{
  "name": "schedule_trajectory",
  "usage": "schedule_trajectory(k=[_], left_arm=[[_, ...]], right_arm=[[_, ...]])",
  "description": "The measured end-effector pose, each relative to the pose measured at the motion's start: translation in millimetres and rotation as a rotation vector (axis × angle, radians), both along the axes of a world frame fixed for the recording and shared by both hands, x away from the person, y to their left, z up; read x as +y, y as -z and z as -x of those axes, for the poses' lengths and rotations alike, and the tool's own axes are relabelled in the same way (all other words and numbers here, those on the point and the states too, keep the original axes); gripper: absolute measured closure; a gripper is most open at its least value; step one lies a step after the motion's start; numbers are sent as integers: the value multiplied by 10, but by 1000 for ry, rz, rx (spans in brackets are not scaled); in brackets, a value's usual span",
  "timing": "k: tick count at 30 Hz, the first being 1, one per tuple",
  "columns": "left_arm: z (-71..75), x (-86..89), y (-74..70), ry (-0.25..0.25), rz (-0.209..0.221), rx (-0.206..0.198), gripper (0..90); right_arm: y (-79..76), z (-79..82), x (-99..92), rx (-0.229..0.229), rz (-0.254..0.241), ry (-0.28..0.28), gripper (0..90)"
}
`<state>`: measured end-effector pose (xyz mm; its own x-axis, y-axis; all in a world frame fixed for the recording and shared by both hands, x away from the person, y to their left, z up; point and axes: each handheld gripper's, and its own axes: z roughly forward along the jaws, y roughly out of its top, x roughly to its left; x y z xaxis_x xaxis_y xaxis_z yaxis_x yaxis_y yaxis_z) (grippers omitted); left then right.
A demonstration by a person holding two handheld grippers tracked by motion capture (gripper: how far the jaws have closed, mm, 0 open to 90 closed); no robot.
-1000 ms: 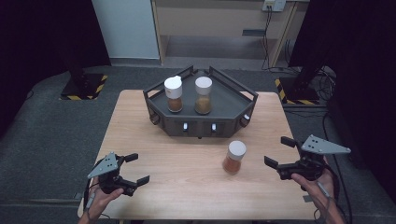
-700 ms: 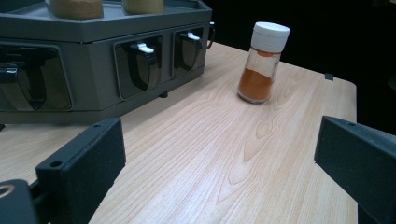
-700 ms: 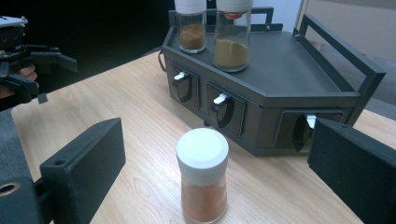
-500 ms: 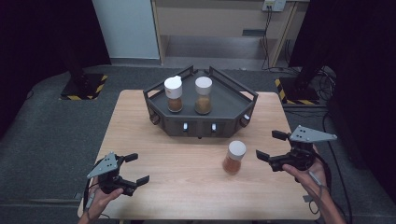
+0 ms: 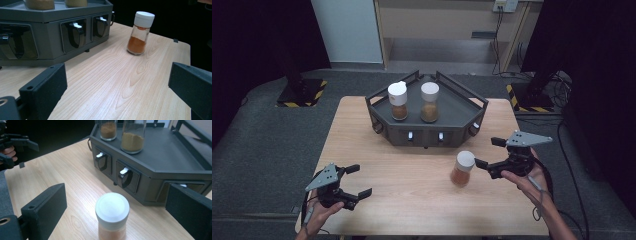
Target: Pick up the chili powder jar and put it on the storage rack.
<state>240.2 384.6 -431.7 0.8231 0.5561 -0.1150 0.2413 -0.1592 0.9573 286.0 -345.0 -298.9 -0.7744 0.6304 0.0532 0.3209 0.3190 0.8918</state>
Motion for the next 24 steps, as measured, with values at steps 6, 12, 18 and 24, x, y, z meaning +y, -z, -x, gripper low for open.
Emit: schedule_trajectory(k=[6,12,18,24], left_arm=[[1,0,-2,1,-1,0,11],[0,-2,-3,1,-1,1,11],[3,-1,-3,1,-1,0,10],[4,-1,-3,0,-1,0,11]], right_arm=[[82,-93,89,19,22,-7,38],[171,-127,147,19,38,-6,35],[272,-191,181,42,35,-6,37],[347,-225,215,49,39,-8,50]])
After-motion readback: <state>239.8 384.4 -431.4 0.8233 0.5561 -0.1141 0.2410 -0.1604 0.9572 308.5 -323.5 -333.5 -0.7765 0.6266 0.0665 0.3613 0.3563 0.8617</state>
